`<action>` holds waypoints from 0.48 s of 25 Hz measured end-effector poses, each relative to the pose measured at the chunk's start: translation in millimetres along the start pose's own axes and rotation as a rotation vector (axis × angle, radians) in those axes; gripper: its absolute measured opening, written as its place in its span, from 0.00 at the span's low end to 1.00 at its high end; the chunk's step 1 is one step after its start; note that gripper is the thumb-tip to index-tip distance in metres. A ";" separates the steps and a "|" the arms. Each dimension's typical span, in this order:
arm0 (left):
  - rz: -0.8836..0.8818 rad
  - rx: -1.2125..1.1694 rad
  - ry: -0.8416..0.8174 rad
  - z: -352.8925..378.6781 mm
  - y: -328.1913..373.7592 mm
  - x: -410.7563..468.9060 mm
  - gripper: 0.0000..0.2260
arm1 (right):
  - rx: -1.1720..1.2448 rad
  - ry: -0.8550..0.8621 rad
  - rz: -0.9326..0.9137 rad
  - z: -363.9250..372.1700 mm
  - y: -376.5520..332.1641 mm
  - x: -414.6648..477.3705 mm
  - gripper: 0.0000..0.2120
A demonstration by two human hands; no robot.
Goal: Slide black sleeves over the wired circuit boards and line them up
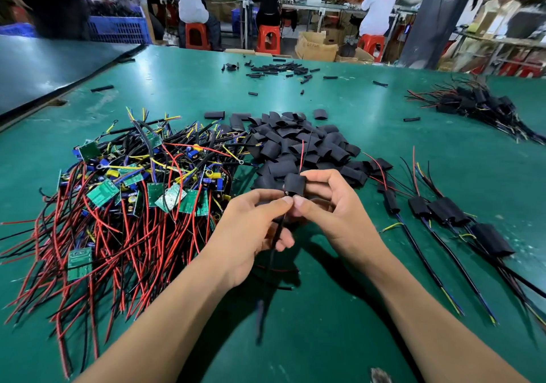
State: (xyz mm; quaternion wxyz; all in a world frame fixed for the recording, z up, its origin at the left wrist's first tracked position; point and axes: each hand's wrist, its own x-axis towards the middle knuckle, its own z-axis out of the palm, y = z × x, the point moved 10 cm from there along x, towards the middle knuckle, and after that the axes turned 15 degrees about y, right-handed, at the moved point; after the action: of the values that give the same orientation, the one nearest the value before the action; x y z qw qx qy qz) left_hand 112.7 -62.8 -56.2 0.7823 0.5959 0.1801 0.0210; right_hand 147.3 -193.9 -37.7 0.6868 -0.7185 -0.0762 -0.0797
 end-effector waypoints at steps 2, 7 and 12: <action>0.041 0.024 0.016 -2.0 2.6 0.6 0.04 | 0.058 -0.021 0.058 3.6 3.6 0.9 0.20; 0.265 0.213 0.130 -13.2 18.7 -0.8 0.05 | 0.245 -0.035 0.270 7.3 8.6 4.2 0.11; 0.481 0.429 0.255 -19.4 34.1 -5.9 0.04 | 0.197 0.047 0.372 4.8 20.3 2.9 0.15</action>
State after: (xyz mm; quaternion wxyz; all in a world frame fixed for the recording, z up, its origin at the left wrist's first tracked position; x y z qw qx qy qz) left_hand 107.4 -36.4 -27.0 0.5831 0.7647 0.1311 0.2409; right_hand 154.6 -190.0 -57.1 0.7580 -0.6476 0.0663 0.0393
